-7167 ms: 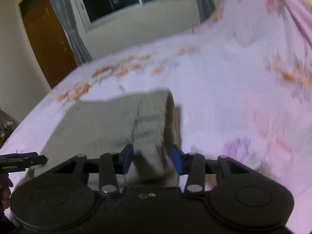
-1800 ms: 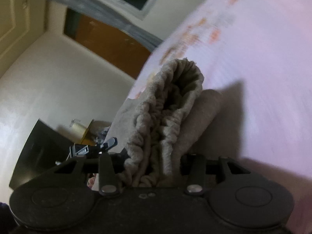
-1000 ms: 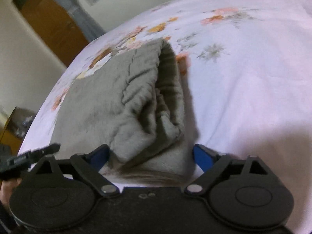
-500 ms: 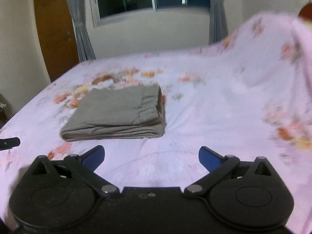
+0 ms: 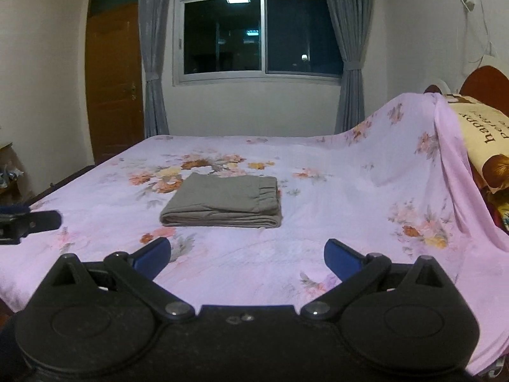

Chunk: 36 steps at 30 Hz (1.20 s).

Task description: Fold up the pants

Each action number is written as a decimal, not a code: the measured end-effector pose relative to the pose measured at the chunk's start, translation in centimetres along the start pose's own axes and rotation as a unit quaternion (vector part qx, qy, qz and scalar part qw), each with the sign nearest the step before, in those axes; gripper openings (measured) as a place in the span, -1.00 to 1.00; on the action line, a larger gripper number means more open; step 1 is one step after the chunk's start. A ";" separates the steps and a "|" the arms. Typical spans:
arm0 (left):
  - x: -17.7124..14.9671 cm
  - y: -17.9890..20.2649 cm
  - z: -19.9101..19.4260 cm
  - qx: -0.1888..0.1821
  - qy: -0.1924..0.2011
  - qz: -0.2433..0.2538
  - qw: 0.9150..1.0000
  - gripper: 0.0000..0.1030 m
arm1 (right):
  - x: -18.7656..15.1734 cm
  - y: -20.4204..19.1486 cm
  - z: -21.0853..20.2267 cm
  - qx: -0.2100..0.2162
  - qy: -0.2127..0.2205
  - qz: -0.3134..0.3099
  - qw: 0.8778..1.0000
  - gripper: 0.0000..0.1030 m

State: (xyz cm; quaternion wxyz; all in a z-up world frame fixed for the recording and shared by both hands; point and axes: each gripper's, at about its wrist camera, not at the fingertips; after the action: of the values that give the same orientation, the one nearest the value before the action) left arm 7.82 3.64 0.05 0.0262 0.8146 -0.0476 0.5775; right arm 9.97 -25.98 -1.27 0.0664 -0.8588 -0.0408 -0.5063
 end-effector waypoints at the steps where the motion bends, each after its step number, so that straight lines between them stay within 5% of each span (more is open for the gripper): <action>1: 0.1 0.3 -0.9 -0.003 0.004 0.002 1.000 1.00 | -0.1 -0.2 -0.6 0.001 0.005 -0.001 1.000 1.00; 13: -0.5 1.7 -10.2 0.002 0.045 0.005 0.999 1.00 | -1.5 -2.0 -8.0 0.000 0.044 0.015 0.999 1.00; 36: 0.3 1.4 -10.7 0.003 0.060 0.000 0.998 1.00 | -0.9 -3.2 -8.0 0.001 0.061 0.004 0.998 1.00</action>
State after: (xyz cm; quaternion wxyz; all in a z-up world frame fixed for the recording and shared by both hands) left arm -2.29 3.28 3.84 0.0263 0.7783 -0.0440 0.6258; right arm 2.18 -24.04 2.00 0.0717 -0.8265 -0.0340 -0.5573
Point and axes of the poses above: each gripper's, at about its wrist camera, not at the fingertips, and z roughly the way its jaws point, y to its right, x to its top, and after that the axes turned 6 degrees about z, right-handed
